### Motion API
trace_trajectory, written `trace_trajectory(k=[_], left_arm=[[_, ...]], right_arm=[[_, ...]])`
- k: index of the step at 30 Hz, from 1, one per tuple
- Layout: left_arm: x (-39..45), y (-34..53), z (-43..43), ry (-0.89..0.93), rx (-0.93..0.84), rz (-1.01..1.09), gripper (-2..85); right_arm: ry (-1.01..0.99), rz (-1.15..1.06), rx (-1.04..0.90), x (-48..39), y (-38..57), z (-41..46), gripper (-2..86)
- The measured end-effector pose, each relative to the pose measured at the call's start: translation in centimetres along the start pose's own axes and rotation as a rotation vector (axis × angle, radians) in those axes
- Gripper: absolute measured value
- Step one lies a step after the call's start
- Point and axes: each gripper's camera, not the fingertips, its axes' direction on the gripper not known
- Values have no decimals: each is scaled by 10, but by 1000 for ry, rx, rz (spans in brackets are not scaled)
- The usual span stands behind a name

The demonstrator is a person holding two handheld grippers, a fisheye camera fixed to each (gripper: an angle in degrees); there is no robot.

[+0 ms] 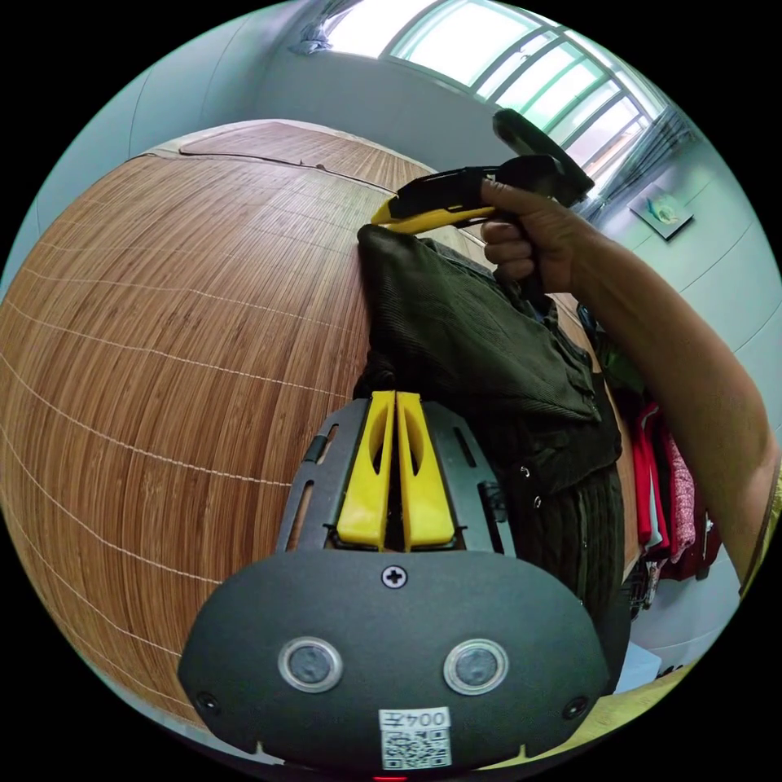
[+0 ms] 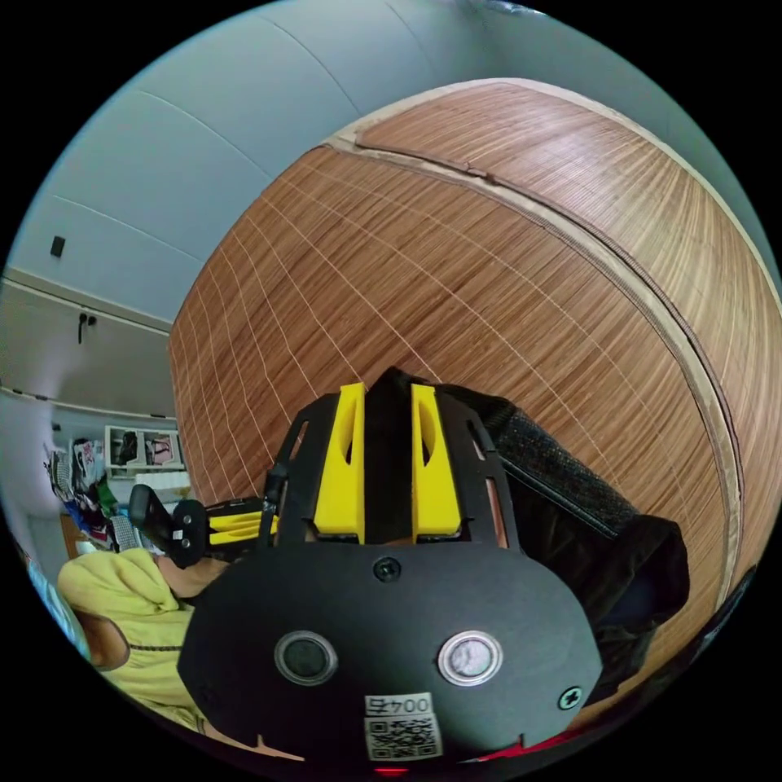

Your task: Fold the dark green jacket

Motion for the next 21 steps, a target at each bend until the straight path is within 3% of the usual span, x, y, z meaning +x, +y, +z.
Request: trace_trajectory(k=[5, 9, 13, 15, 21], left_arm=[[1, 2, -1, 5, 1, -3, 1], [4, 4, -5, -5, 10, -1, 1], [1, 7, -9, 21, 18, -15, 1], [-2, 9, -14, 52, 27, -32, 1], [1, 20, -54, 53, 153, -51, 1]], right_arm=[[192, -71, 8, -20, 3, 0, 6], [259, 136, 136, 0, 15, -2, -4], [69, 217, 292, 15, 47, -29, -3], [76, 211, 402, 9, 91, -64, 5], [113, 328, 441, 0, 276, -93, 56]])
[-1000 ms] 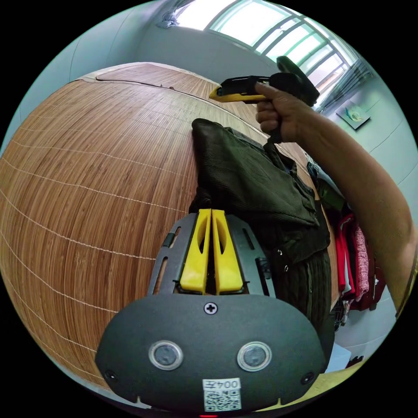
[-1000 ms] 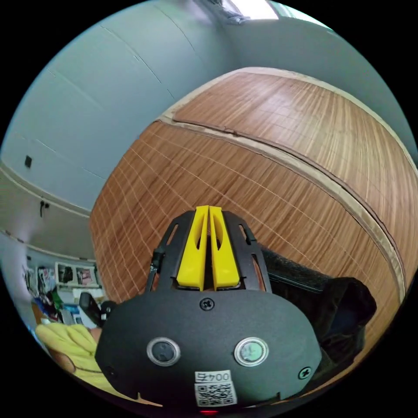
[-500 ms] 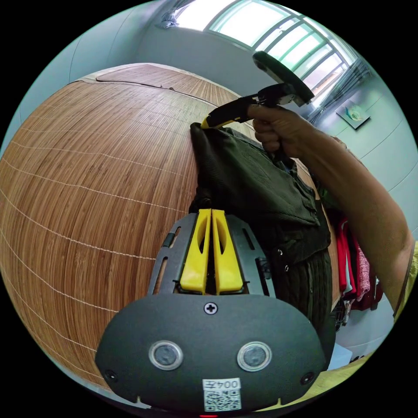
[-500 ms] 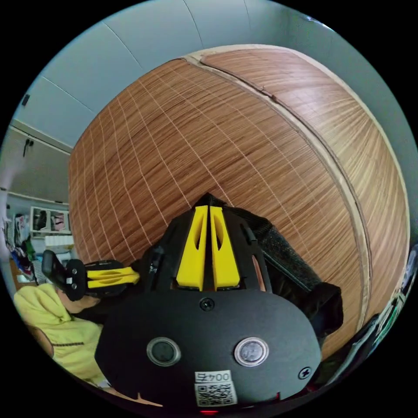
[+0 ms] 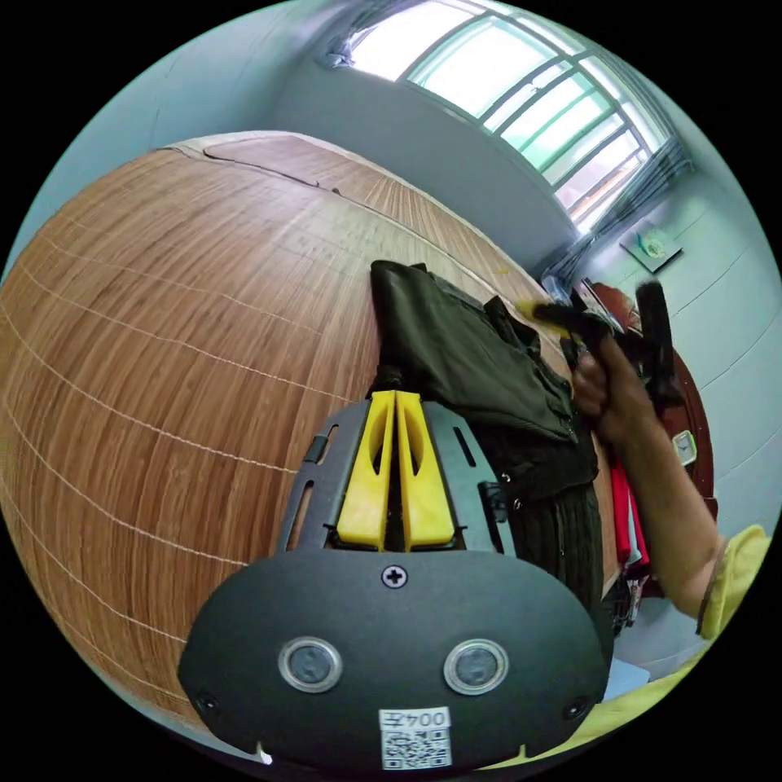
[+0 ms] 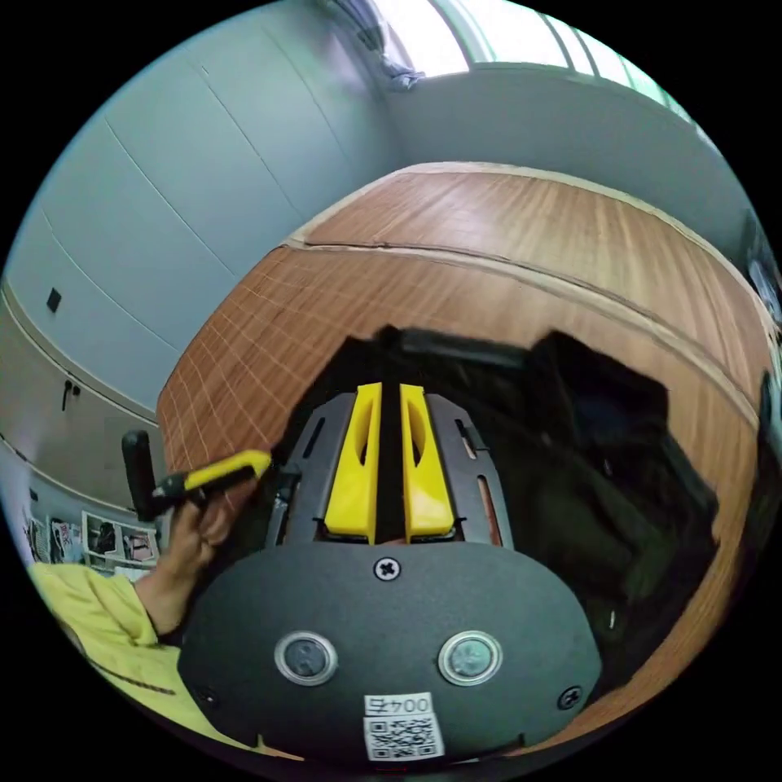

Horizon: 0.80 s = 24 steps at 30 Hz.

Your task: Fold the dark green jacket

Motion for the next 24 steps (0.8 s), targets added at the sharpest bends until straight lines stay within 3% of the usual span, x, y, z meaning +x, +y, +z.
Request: trace_trajectory(k=[2, 6, 8, 11, 16, 21, 24], left_arm=[[9, 0, -10, 3, 59, 30, 1], [47, -9, 15, -149, -61, 168, 1], [53, -8, 38, -254, -188, 193, 1], [48, -1, 31, -226, -173, 150, 1], [43, 15, 13, -189, -112, 99, 1], [54, 28, -18, -185, 53, 124, 1], [53, 16, -24, -175, 79, 141, 1]], right_arm=[[51, 63, -22, 16, 57, -16, 63], [145, 166, -53, 37, 161, -34, 65], [106, 188, 26, 39, 185, -46, 62], [98, 204, 33, 37, 196, -52, 61], [-36, 84, 42, 11, 142, -66, 65], [-178, -133, -113, -45, 17, -26, 68], [-150, -223, -184, -78, -44, 10, 74]])
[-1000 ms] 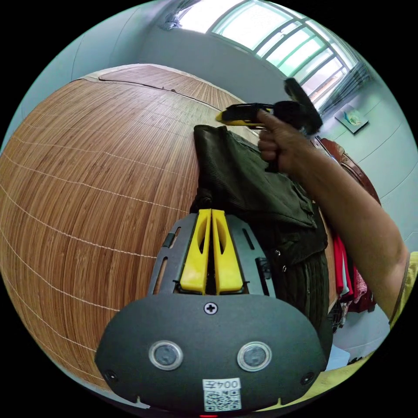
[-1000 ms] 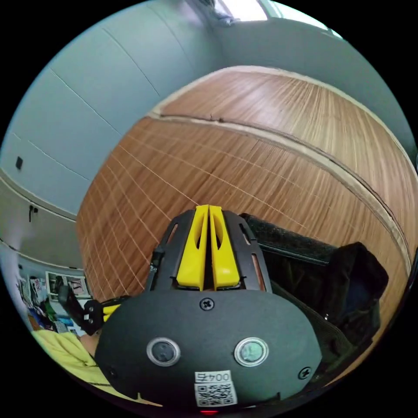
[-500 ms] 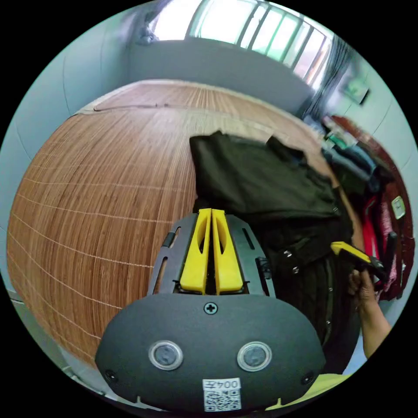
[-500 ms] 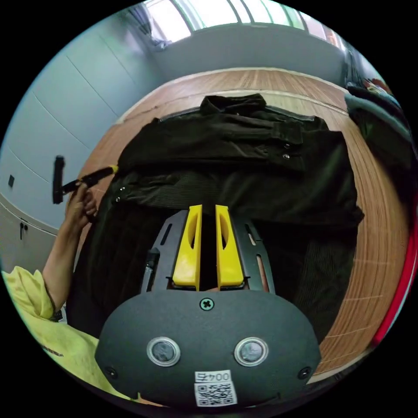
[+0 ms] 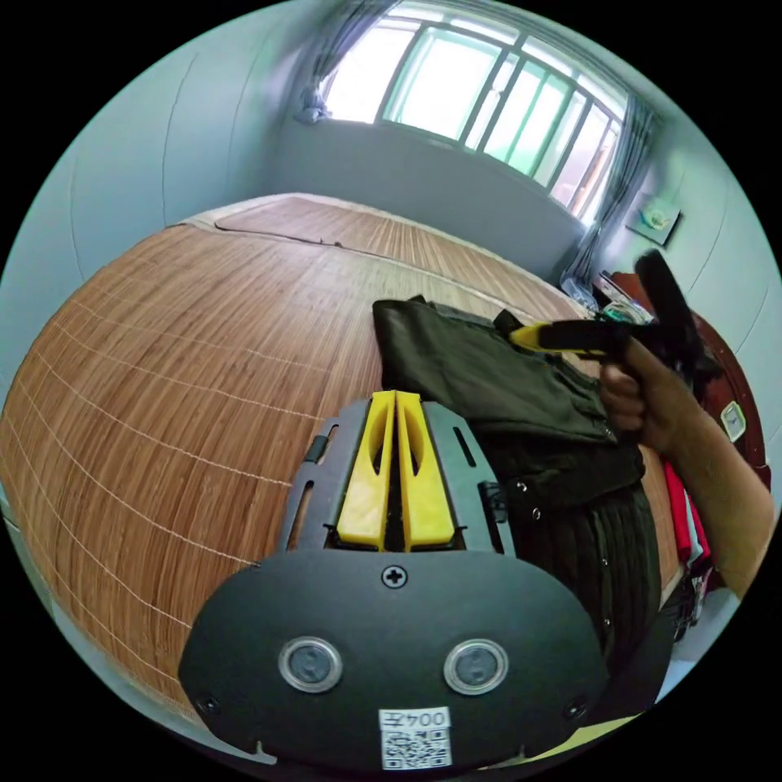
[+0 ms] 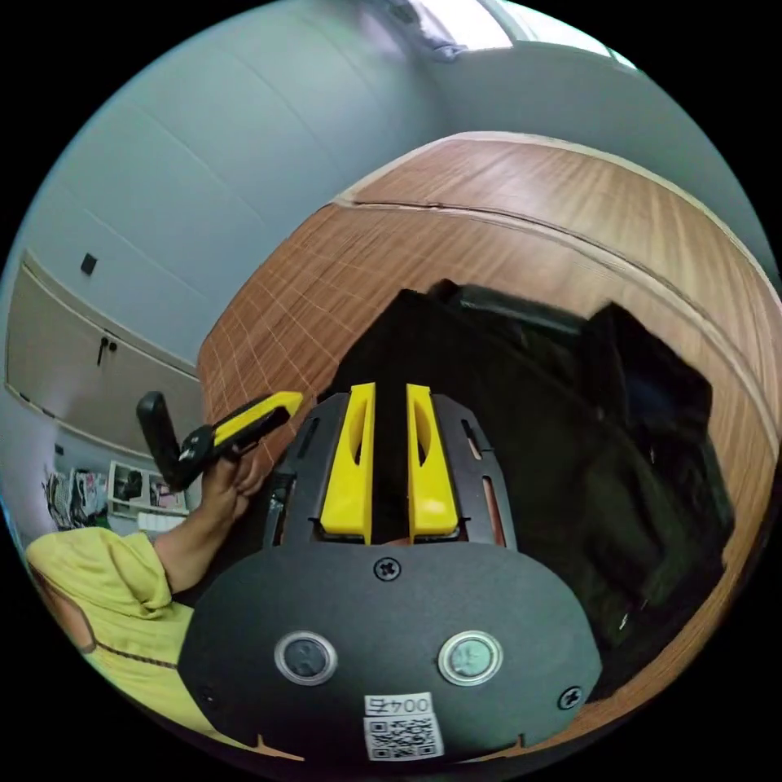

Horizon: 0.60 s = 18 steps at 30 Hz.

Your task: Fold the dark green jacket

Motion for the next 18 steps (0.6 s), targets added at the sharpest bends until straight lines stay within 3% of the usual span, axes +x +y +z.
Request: trace_trajectory(k=[5, 8, 12, 18], left_arm=[[-3, -15, 31, 11, -166, 30, 1], [-4, -13, 28, 22, -175, 23, 1], [-8, -6, 20, 42, -182, 5, 1], [-6, 2, 6, 38, -181, 1, 1]], right_arm=[[62, -47, -140, -15, -79, 52, 94], [68, -45, -201, -24, -100, 73, 100], [145, -94, -381, -44, -105, 103, 98], [203, -120, -420, -72, -81, 101, 60]])
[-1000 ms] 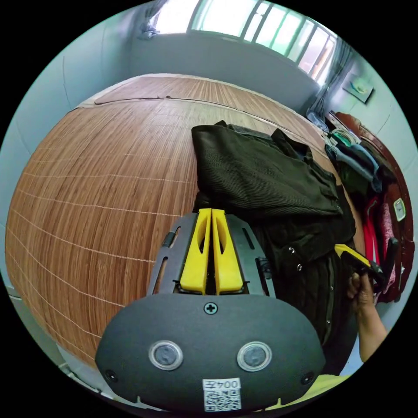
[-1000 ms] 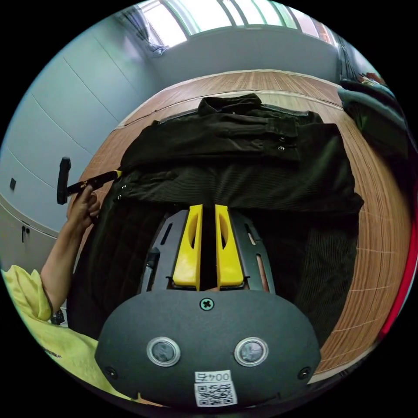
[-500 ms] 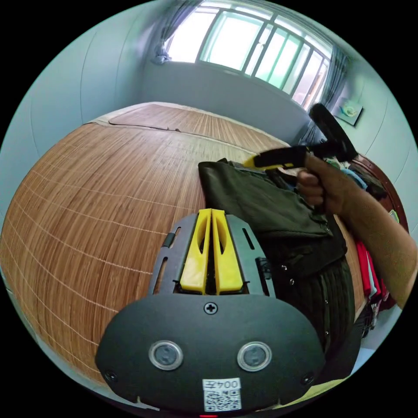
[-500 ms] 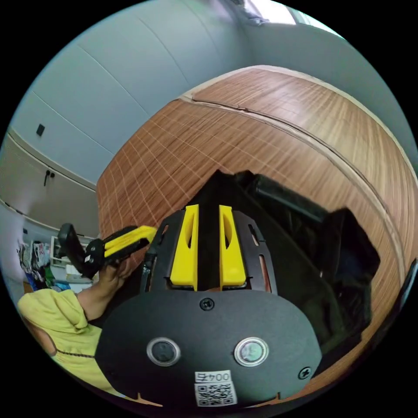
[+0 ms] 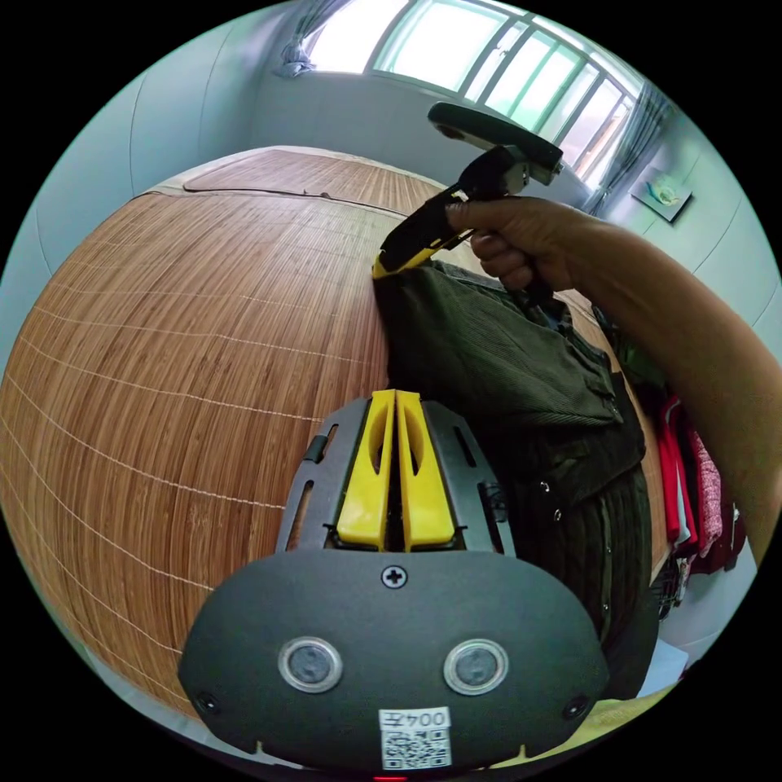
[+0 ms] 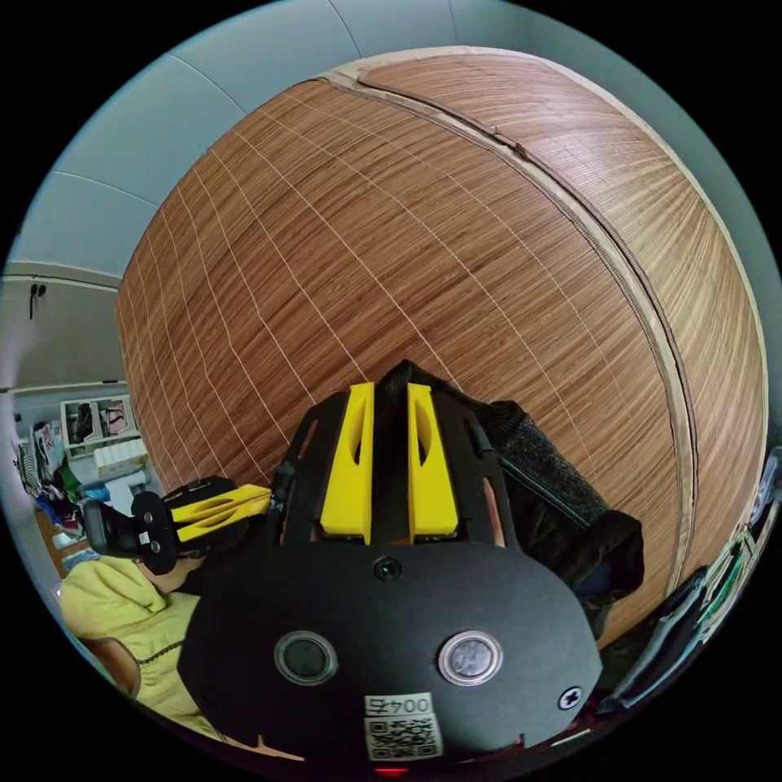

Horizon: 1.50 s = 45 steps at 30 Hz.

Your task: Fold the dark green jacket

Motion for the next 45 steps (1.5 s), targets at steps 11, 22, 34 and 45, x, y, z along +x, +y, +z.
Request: trace_trajectory(k=[11, 22, 34, 45], left_arm=[[15, 16, -20, -63, 7, 16, 1], [33, 33, -43, -121, 1, 49, 2], [56, 51, -75, -156, 23, 91, 2], [145, 188, -172, -136, -69, 191, 2]], right_arm=[[125, 89, 251, -32, 67, -4, -3], [-81, 196, 549, -38, 207, -69, 46], [89, 683, 504, -129, 640, -15, 54], [-35, 824, 570, -169, 801, -24, 44]])
